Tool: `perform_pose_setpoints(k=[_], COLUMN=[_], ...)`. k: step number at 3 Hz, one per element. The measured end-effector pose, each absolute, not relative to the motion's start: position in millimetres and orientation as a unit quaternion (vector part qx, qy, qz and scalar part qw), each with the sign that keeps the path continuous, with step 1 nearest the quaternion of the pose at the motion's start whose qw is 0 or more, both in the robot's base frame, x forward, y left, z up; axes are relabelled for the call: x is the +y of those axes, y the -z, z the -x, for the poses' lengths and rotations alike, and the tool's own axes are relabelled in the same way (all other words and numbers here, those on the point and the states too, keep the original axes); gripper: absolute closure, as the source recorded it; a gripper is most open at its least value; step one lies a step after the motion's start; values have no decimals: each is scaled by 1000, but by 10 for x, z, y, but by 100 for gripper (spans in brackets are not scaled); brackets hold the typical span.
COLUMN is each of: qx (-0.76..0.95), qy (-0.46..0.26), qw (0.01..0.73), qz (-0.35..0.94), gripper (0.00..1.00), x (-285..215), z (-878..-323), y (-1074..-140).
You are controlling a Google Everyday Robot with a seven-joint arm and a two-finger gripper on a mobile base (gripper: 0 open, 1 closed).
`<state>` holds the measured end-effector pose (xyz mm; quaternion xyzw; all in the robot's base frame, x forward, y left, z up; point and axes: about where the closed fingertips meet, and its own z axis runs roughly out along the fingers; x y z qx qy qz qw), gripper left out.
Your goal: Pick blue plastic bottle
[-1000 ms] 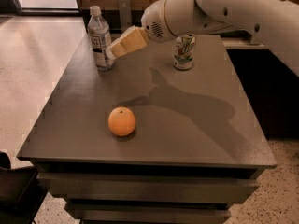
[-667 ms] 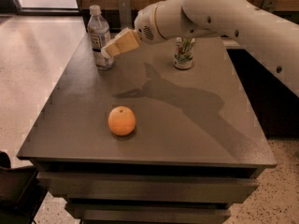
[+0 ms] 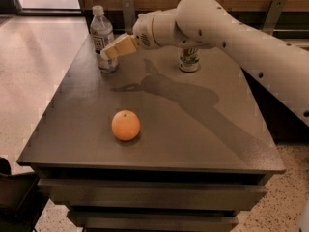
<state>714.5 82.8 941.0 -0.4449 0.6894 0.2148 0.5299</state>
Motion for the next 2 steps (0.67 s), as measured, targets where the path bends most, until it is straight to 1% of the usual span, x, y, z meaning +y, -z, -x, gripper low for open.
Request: perform_pose_setpoints(k=[2], qx=[688], qy=[-253], qw=[545], qz=[406], gripper=[0], x=[1165], z=[-7422], y=[-9160])
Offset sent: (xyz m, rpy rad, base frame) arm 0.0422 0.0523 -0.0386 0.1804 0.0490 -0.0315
